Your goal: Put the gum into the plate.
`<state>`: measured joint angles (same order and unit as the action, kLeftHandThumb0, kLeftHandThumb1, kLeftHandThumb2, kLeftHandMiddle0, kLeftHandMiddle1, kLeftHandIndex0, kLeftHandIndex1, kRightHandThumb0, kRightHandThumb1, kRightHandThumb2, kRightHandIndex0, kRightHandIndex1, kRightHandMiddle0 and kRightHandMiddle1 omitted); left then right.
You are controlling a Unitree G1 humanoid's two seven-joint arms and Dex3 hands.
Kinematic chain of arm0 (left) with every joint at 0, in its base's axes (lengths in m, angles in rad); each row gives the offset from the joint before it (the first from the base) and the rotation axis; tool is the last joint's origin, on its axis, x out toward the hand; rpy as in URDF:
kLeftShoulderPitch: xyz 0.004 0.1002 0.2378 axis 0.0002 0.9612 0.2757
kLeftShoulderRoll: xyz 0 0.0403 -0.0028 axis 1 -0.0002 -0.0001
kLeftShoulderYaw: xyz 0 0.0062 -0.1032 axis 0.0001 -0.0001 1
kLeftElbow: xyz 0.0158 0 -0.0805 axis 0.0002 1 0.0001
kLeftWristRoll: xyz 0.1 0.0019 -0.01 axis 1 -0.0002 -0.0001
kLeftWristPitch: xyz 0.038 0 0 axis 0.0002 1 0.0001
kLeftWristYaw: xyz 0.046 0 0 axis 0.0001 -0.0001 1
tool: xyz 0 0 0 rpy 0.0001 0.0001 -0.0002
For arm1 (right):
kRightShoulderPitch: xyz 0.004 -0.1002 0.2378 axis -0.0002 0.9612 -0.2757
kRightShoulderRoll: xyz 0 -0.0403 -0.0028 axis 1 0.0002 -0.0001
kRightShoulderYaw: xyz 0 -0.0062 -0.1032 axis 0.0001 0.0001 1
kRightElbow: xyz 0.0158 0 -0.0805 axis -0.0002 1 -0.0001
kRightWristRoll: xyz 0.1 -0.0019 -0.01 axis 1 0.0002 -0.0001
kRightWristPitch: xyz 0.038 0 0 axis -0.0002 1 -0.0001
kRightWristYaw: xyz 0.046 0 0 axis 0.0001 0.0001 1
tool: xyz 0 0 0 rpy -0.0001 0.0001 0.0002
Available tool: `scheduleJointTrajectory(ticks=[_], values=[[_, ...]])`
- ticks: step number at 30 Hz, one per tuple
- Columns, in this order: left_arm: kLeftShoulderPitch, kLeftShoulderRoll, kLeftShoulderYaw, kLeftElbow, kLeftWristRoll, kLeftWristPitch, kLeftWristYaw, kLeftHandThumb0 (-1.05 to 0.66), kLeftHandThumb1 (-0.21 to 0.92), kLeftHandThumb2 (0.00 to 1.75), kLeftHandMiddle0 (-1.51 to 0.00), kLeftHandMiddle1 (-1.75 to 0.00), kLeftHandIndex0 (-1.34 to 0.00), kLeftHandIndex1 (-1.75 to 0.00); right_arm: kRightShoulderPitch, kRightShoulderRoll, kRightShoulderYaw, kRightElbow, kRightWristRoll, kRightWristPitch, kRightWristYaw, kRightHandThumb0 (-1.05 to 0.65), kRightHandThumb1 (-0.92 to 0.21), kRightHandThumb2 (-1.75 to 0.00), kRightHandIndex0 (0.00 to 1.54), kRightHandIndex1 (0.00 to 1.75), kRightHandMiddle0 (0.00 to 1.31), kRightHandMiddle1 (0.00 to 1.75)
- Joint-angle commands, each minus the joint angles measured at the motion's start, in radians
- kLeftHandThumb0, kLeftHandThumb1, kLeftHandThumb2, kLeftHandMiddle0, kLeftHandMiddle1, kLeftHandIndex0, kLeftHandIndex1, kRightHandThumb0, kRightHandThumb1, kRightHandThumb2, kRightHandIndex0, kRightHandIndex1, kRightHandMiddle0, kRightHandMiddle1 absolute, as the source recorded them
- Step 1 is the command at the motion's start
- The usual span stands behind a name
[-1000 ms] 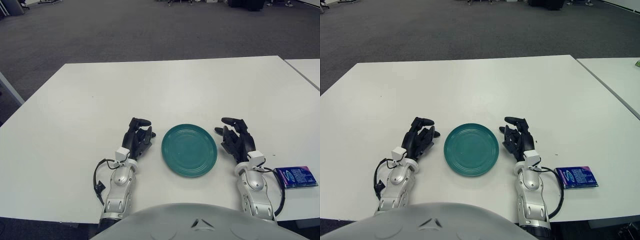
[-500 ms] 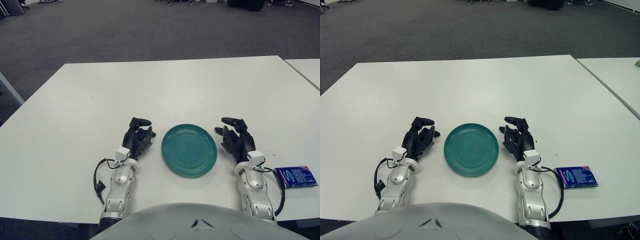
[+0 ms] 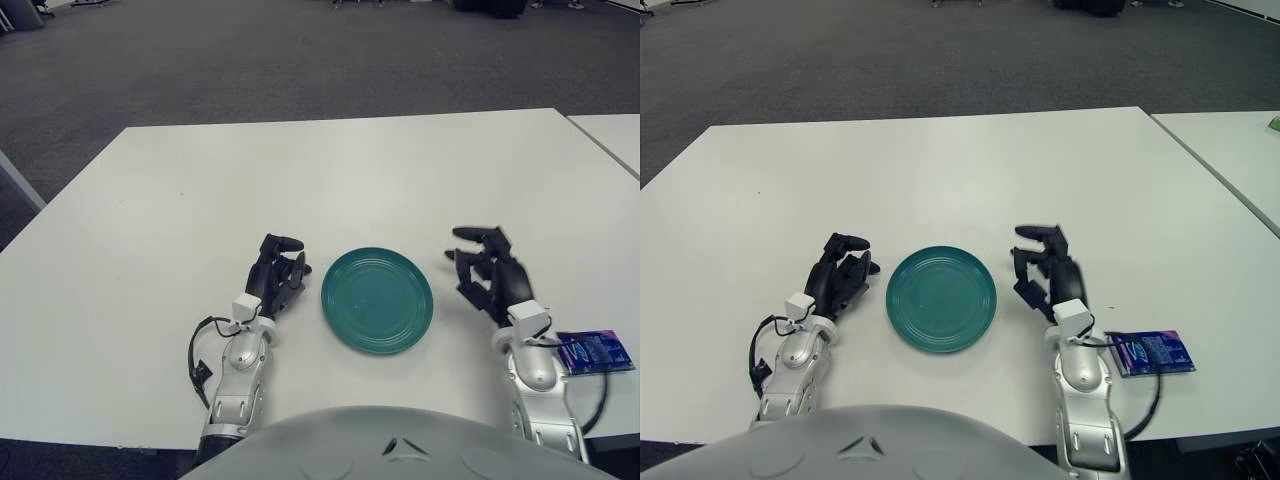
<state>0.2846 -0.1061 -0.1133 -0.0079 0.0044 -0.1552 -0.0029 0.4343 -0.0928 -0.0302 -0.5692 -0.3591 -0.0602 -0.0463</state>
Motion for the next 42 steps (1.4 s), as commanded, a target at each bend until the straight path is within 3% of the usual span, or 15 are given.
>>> scheduleJointTrajectory(ticks=[1, 5, 9, 13, 19, 23, 27, 35, 42], values=[[0.021, -0.007, 0.000, 0.022, 0.002, 0.045, 0.017, -0.36, 0.92, 0.52, -0.43, -1.66, -0.20, -1.75, 0.064, -0.150, -0.033, -0.097, -0.319, -0.184, -0.067, -0.68, -0.92, -0.58, 0.37, 0.66, 0.04, 1.09], [0.024, -0.009, -0.001, 0.025, -0.005, 0.041, 0.016, -0.36, 0.92, 0.52, -0.44, -1.63, -0.20, -1.75, 0.085, -0.183, -0.115, -0.196, -0.447, -0.228, -0.046, -0.71, -0.92, -0.58, 0.35, 0.62, 0.01, 1.08], [0.026, -0.007, -0.005, 0.027, -0.004, 0.036, 0.013, -0.36, 0.92, 0.52, -0.46, -1.59, -0.20, -1.75, 0.089, -0.219, -0.244, -0.276, -0.466, -0.244, 0.028, -0.74, -0.92, -0.58, 0.31, 0.58, 0.00, 1.04], [0.027, -0.007, -0.008, 0.027, -0.006, 0.037, 0.010, -0.36, 0.92, 0.52, -0.47, -1.59, -0.20, -1.75, 0.100, -0.221, -0.349, -0.283, -0.456, -0.274, 0.076, -0.75, -0.92, -0.55, 0.29, 0.56, 0.00, 1.00], [0.026, -0.007, -0.006, 0.028, -0.013, 0.035, 0.009, -0.36, 0.92, 0.52, -0.49, -1.58, -0.21, -1.75, 0.122, -0.184, -0.432, -0.294, -0.454, -0.334, 0.133, -0.76, -0.92, -0.47, 0.28, 0.54, 0.00, 0.96], [0.028, -0.008, -0.007, 0.023, -0.015, 0.036, 0.010, -0.36, 0.92, 0.52, -0.49, -1.56, -0.20, -1.75, 0.155, -0.196, -0.520, -0.195, -0.462, -0.416, 0.112, -0.78, -0.92, -0.44, 0.27, 0.54, 0.00, 0.94], [0.030, -0.003, -0.006, 0.017, -0.022, 0.038, 0.004, -0.36, 0.92, 0.52, -0.50, -1.55, -0.21, -1.75, 0.164, -0.186, -0.559, -0.147, -0.480, -0.442, 0.142, -0.80, -0.92, -0.41, 0.26, 0.54, 0.00, 0.93], [0.036, 0.009, 0.001, 0.004, -0.043, 0.046, -0.013, -0.36, 0.92, 0.52, -0.51, -1.53, -0.21, -1.75, 0.191, -0.129, -0.597, -0.135, -0.531, -0.409, 0.234, -0.84, -0.92, -0.36, 0.22, 0.53, 0.00, 0.90], [0.038, 0.023, 0.006, -0.002, -0.035, 0.046, -0.012, -0.36, 0.92, 0.52, -0.48, -1.60, -0.21, -1.75, 0.257, -0.091, -0.663, -0.125, -0.548, -0.422, 0.229, -0.87, -0.92, -0.42, 0.23, 0.48, 0.00, 0.90]])
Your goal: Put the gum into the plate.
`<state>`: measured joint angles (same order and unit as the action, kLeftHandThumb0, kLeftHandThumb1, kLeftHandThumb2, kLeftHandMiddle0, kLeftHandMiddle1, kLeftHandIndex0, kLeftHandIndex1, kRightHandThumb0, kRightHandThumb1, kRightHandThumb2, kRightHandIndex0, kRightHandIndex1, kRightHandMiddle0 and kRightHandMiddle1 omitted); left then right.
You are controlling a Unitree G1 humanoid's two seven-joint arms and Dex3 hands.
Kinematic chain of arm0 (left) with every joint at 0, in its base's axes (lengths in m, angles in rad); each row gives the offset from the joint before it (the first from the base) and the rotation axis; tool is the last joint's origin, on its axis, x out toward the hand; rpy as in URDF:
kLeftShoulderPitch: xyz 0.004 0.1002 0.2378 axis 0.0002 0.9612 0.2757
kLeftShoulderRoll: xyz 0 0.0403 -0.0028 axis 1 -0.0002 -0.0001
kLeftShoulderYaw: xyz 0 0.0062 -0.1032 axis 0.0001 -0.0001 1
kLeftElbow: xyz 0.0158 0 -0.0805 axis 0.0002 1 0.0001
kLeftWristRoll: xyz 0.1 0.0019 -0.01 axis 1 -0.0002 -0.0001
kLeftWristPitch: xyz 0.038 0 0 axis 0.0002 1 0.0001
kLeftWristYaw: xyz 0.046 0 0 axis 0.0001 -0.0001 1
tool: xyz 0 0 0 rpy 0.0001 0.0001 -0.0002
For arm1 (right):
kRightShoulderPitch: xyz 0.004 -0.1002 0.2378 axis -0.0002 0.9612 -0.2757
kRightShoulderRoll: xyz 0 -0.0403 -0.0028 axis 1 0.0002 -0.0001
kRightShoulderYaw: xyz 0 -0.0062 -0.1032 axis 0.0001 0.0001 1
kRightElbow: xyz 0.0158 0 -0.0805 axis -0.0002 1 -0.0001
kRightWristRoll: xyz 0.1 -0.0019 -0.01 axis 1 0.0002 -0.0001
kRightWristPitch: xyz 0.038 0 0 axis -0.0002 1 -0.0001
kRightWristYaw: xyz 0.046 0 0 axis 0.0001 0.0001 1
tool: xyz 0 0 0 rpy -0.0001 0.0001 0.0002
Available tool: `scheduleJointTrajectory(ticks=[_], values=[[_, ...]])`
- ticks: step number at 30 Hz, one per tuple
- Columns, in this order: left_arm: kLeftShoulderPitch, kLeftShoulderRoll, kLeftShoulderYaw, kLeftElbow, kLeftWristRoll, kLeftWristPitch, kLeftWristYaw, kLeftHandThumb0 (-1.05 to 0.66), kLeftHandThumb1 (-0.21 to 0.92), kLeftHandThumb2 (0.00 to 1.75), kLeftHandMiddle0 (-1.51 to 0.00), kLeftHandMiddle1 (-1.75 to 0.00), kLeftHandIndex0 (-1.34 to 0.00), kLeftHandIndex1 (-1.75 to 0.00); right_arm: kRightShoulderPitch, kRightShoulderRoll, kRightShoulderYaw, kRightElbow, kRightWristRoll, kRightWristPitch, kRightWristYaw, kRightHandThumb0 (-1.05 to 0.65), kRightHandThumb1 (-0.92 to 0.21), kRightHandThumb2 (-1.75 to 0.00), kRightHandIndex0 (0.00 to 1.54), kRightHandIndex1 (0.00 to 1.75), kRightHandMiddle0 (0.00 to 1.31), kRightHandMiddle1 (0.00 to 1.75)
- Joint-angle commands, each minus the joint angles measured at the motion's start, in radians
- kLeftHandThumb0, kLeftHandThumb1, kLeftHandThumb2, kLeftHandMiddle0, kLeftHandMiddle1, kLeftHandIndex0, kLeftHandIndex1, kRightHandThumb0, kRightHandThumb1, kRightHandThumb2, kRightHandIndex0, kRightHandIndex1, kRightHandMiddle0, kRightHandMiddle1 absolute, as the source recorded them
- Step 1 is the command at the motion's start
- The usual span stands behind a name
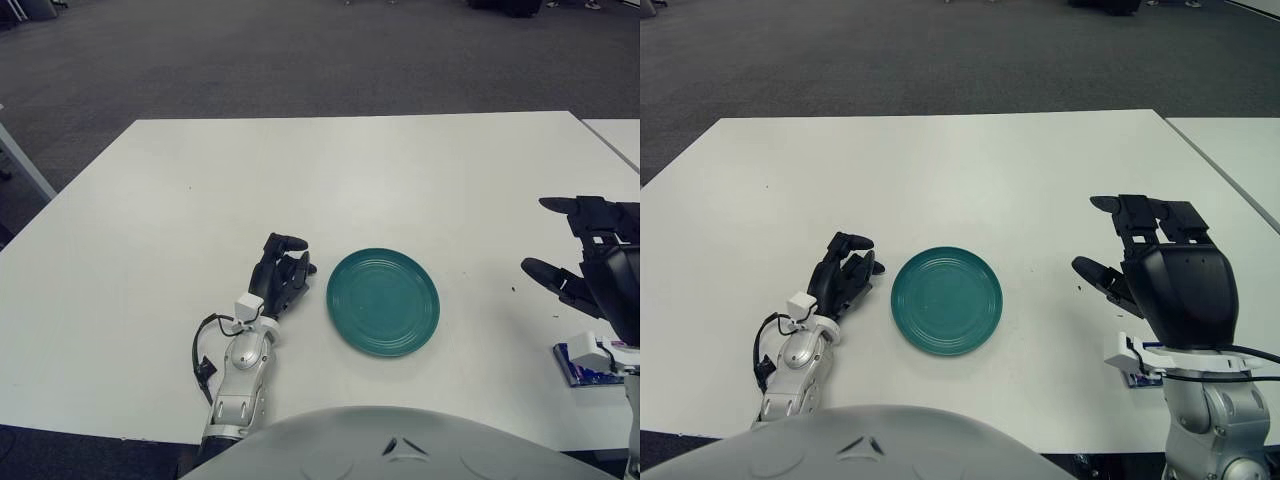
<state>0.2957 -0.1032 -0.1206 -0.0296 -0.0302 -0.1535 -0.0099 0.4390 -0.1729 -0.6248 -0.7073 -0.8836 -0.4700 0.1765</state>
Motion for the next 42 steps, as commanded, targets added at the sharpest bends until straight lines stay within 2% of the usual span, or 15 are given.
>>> scheduleJointTrajectory(ticks=[1, 5, 17, 27, 36, 42], values=[[0.026, 0.022, 0.015, 0.021, -0.001, 0.044, -0.005, -0.36, 0.92, 0.52, -0.47, -1.62, -0.21, -1.75, 0.258, -0.009, -0.075, 0.016, -0.023, -0.016, 0.004, -0.88, -0.92, -0.43, 0.24, 0.47, 0.00, 0.90], [0.023, 0.028, 0.018, 0.025, -0.003, 0.051, -0.009, -0.36, 0.92, 0.52, -0.45, -1.64, -0.21, -1.75, 0.285, 0.001, -0.097, 0.044, -0.007, -0.031, -0.002, -0.89, -0.92, -0.47, 0.27, 0.45, 0.00, 0.92], [0.014, 0.034, 0.028, 0.044, -0.019, 0.044, -0.030, -0.36, 0.92, 0.52, -0.45, -1.64, -0.21, -1.75, 0.349, 0.058, -0.086, 0.071, 0.013, -0.071, 0.011, -0.88, -0.92, -0.39, 0.34, 0.47, 0.00, 0.90], [-0.011, 0.053, 0.042, 0.046, -0.005, 0.063, -0.024, -0.36, 0.92, 0.52, -0.46, -1.59, -0.20, -1.75, 0.419, 0.013, -0.142, 0.111, 0.129, -0.130, 0.078, -0.82, -0.92, -0.36, 0.37, 0.49, 0.00, 0.80], [-0.037, 0.066, 0.046, 0.043, 0.010, 0.076, -0.017, -0.36, 0.92, 0.52, -0.46, -1.58, -0.20, -1.75, 0.461, 0.018, -0.209, 0.089, 0.176, -0.175, 0.138, -0.78, -0.92, -0.39, 0.36, 0.51, 0.00, 0.78], [-0.043, 0.071, 0.048, 0.042, 0.011, 0.069, -0.021, -0.36, 0.92, 0.52, -0.46, -1.60, -0.20, -1.75, 0.460, 0.020, -0.213, 0.093, 0.202, -0.168, 0.205, -0.79, -0.92, -0.40, 0.35, 0.50, 0.00, 0.80]])
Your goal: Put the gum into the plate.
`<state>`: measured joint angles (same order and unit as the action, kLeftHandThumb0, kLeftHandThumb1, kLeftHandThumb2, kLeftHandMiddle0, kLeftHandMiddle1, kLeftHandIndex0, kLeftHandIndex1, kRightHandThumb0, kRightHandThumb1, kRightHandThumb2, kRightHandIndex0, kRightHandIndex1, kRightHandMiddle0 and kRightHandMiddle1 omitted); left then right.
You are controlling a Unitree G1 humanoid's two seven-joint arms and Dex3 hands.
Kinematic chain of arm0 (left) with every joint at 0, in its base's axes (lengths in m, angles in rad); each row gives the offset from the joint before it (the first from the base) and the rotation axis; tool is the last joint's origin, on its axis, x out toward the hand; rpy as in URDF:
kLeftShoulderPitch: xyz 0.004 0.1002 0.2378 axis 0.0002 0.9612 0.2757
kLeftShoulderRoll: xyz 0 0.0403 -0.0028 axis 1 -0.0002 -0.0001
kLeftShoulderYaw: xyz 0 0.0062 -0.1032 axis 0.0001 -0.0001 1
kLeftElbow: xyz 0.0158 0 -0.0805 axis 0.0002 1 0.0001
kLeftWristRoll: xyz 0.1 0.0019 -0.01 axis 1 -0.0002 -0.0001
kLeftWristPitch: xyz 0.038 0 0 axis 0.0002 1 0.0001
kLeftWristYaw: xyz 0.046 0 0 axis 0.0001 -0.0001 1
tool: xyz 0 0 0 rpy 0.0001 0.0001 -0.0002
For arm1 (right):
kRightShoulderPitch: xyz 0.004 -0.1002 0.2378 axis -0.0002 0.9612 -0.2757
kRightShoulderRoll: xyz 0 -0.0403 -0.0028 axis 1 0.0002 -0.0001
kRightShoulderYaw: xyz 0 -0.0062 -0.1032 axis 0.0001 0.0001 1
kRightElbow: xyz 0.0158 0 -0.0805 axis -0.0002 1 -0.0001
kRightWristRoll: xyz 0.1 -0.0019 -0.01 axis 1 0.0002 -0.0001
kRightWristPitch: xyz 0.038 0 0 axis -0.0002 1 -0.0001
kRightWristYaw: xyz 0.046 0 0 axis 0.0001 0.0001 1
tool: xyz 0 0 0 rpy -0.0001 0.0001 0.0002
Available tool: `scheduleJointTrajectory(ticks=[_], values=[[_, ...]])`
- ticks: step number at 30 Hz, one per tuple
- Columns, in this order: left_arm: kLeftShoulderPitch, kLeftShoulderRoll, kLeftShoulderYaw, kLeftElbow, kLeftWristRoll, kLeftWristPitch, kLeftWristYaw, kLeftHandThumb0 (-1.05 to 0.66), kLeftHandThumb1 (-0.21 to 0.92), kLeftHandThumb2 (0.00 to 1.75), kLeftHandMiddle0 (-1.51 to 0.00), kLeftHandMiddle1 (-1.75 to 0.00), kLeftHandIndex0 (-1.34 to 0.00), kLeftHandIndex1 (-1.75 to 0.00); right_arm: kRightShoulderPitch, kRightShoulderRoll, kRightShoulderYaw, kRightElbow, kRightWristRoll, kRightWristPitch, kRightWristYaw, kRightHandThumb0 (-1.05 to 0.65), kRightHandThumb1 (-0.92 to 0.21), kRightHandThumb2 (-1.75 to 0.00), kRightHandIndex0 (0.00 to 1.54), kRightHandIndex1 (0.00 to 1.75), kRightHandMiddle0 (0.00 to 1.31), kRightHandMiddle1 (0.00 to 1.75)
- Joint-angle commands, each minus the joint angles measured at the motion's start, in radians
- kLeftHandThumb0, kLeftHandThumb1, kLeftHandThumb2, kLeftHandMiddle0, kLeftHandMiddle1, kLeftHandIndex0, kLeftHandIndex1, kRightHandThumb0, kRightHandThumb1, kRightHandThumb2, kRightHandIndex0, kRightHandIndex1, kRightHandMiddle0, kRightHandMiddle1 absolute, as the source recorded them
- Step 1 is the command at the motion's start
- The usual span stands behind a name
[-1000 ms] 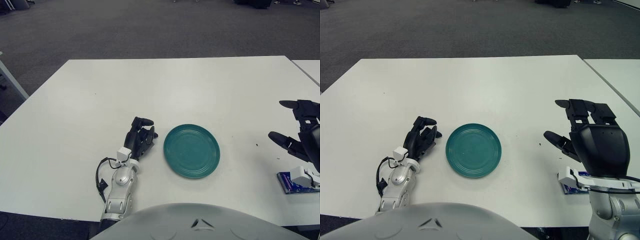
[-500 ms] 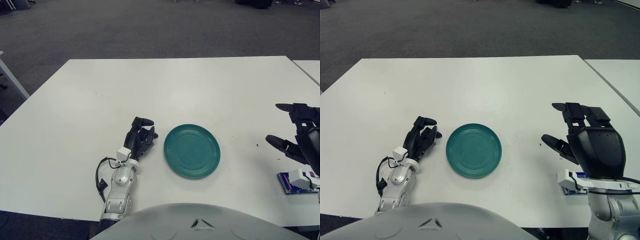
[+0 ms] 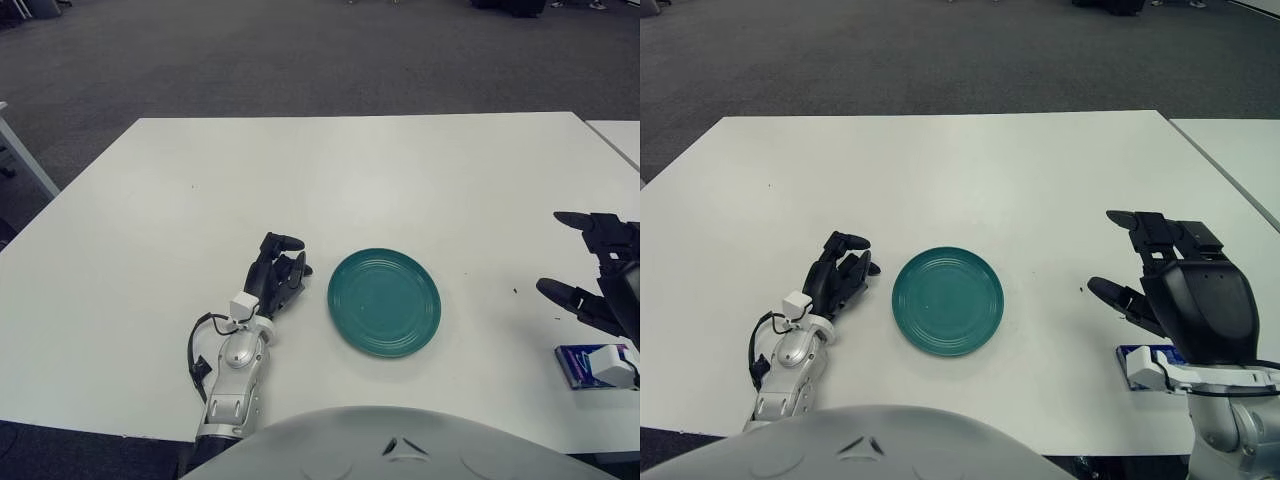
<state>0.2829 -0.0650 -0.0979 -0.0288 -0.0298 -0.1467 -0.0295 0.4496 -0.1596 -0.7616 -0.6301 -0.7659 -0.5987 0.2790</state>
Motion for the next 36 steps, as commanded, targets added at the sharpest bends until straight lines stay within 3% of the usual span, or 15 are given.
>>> scheduleJointTrajectory(ticks=[1, 9, 14, 29, 36], values=[[-0.031, 0.034, 0.026, 0.042, 0.009, 0.060, -0.003, -0.36, 0.92, 0.52, -0.46, -1.61, -0.20, -1.75, 0.448, 0.003, -0.073, 0.026, 0.090, -0.031, 0.120, -0.78, -0.92, -0.40, 0.34, 0.50, 0.00, 0.82], [-0.040, 0.035, 0.032, 0.047, -0.010, 0.065, -0.016, -0.36, 0.92, 0.52, -0.46, -1.61, -0.20, -1.75, 0.417, -0.027, -0.070, 0.120, 0.093, -0.006, 0.191, -0.77, -0.92, -0.40, 0.34, 0.50, 0.00, 0.95], [-0.048, 0.039, 0.038, 0.055, -0.016, 0.069, -0.023, -0.36, 0.92, 0.52, -0.47, -1.61, -0.20, -1.75, 0.382, -0.015, -0.083, 0.139, 0.059, -0.001, 0.190, -0.79, -0.92, -0.43, 0.37, 0.53, 0.00, 1.02], [-0.060, 0.054, 0.055, 0.067, -0.013, 0.053, -0.028, -0.36, 0.90, 0.55, -0.47, -1.67, -0.22, -1.75, 0.290, -0.018, -0.087, 0.210, 0.000, 0.015, 0.153, -0.77, -0.92, -0.41, 0.38, 0.55, 0.00, 1.03], [-0.079, 0.061, 0.067, 0.082, -0.012, 0.063, -0.032, -0.36, 0.92, 0.53, -0.50, -1.60, -0.21, -1.75, 0.222, -0.074, -0.028, 0.386, -0.078, 0.013, 0.072, -0.73, -0.92, -0.36, 0.40, 0.56, 0.00, 1.06]])
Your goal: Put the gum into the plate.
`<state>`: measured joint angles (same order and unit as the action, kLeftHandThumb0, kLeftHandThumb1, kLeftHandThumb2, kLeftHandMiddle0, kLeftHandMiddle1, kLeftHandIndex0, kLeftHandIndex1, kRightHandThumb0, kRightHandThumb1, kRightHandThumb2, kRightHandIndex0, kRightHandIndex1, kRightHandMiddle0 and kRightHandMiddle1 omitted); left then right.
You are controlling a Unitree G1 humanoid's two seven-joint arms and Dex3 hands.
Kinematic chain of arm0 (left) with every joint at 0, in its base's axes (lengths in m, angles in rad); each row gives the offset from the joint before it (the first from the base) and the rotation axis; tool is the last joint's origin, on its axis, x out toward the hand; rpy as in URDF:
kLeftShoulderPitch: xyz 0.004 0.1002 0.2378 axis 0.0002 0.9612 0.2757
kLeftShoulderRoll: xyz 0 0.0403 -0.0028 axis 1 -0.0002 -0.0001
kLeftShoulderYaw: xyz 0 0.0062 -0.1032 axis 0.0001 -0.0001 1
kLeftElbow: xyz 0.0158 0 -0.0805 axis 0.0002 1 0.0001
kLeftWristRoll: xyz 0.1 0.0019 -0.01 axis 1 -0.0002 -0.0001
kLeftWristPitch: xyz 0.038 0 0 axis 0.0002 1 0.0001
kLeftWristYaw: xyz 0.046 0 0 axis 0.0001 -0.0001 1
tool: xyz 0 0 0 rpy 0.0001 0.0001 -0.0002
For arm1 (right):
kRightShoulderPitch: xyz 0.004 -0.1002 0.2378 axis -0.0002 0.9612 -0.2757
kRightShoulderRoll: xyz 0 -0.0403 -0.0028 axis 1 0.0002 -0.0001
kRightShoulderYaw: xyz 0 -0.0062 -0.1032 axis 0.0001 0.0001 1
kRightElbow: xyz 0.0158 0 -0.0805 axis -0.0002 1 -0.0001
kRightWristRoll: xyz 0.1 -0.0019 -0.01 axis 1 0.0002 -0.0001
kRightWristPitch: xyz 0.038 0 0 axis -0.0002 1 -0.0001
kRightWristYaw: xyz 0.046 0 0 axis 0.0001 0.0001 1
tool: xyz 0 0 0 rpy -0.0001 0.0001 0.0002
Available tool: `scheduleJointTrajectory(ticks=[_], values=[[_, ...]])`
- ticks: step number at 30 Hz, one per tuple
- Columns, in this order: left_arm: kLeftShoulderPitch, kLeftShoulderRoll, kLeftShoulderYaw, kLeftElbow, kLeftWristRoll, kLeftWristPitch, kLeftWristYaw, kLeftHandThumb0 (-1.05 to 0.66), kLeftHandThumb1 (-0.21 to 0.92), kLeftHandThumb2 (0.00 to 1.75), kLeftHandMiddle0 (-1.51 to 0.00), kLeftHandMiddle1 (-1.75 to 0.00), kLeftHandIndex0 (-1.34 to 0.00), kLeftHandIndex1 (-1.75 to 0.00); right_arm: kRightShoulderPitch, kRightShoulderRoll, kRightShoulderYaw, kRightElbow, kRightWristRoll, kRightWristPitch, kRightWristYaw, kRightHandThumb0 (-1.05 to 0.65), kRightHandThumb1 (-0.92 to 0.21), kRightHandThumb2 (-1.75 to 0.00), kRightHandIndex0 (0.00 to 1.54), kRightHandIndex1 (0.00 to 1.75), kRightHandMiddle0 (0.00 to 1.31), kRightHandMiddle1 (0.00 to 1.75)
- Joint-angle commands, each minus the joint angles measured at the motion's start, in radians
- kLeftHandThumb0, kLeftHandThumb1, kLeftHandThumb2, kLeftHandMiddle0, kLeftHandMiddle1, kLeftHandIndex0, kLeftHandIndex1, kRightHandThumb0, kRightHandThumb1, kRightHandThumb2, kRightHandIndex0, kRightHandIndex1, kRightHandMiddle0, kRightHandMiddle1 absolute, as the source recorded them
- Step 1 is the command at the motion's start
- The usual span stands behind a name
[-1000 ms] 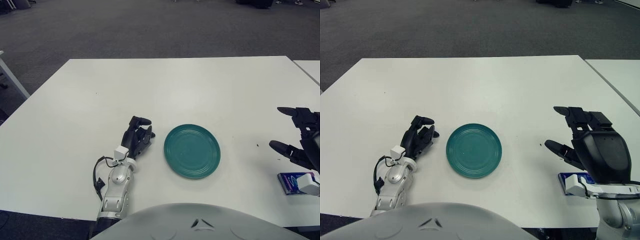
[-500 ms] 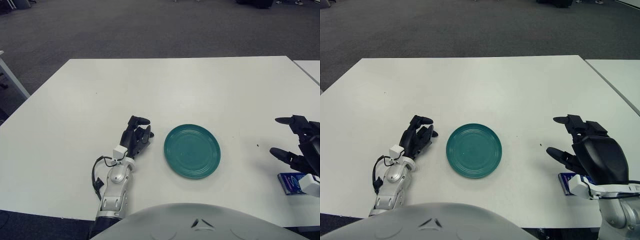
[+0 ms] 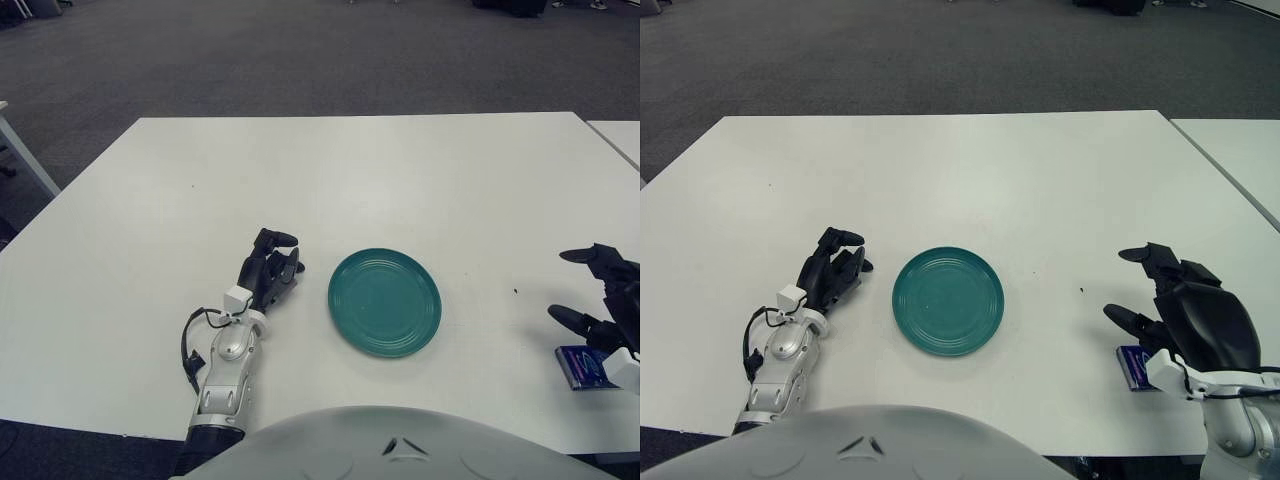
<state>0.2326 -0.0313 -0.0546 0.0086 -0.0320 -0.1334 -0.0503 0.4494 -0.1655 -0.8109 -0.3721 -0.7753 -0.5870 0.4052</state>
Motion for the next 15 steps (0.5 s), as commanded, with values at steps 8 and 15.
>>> scheduleJointTrajectory(ticks=[8, 15], values=[[-0.044, 0.028, 0.038, 0.062, -0.013, 0.052, -0.014, -0.36, 0.92, 0.52, -0.47, -1.57, -0.20, -1.75, 0.212, -0.060, 0.075, 0.225, -0.128, -0.004, -0.152, -0.69, -0.92, -0.34, 0.42, 0.56, 0.02, 1.10], [-0.057, 0.027, 0.050, 0.073, -0.023, 0.054, -0.022, -0.36, 0.92, 0.52, -0.45, -1.60, -0.20, -1.75, 0.198, -0.049, 0.141, 0.283, -0.172, 0.018, -0.240, -0.69, -0.92, -0.36, 0.42, 0.54, 0.04, 1.12]])
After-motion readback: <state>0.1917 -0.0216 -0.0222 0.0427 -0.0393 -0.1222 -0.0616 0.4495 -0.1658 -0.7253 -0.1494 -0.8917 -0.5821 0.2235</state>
